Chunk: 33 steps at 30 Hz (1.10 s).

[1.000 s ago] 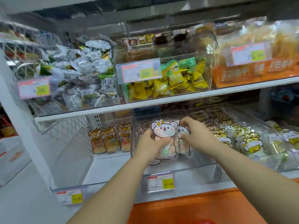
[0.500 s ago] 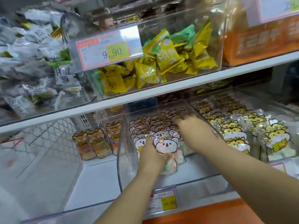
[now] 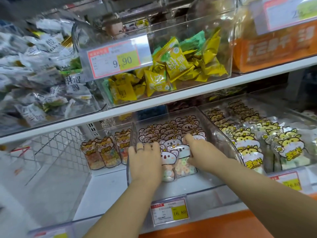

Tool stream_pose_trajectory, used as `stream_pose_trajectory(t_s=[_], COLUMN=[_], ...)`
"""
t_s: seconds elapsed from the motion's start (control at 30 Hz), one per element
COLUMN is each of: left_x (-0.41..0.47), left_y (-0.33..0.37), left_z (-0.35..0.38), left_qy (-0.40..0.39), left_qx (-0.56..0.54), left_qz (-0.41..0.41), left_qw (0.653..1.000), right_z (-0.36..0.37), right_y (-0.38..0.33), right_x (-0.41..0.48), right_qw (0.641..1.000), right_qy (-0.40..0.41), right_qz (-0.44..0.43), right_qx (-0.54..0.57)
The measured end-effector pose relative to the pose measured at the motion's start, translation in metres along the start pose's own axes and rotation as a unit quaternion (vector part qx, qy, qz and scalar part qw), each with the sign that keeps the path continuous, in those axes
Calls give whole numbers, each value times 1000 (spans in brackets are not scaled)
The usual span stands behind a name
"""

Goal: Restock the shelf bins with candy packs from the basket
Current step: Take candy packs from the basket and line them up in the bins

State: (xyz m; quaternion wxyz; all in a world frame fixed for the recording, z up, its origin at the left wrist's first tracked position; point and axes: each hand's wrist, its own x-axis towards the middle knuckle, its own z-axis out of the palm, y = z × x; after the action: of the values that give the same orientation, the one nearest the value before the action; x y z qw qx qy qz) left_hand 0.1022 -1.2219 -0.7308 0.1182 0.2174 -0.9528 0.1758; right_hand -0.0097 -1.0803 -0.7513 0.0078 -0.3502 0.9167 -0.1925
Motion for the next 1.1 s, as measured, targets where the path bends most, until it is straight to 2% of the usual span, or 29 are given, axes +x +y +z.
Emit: stream_pose_trajectory(t_s=[0.13,0.23,0.4,0.47,0.57,0.63,0.7,0.73,1.1], left_x=[7,7,-6,-11,-12,-9,-11,-11,-11], left_y=[-8,-11,5,10,14,12,8,6,4], left_z=[-5,-7,-7,-7,0,11,22,27,40], left_qy=[-50,-52,12,-3,-107,-207,-295,-314,-299], left_qx=[138,175,70,16,-108,-175,-197,-201,-246], left_qz=[15,15,76,110,159,157,151,148,83], left_qw=[989,983,995,994,975,950,923,916,918], right_z=[0,4,6,7,9,10,11,12,3], right_y=[-1,-2,-1,-1,0,1,0,0,-5], right_x=[0,-1,3,4,7,9,10,10,9], right_qw=[1000,1000,1000,999,998,998,998,997,999], right_qy=[13,0,-12,-14,-8,-2,2,2,27], right_qz=[-6,-12,5,8,13,15,14,12,22], right_qx=[3,0,18,34,56,63,69,71,39])
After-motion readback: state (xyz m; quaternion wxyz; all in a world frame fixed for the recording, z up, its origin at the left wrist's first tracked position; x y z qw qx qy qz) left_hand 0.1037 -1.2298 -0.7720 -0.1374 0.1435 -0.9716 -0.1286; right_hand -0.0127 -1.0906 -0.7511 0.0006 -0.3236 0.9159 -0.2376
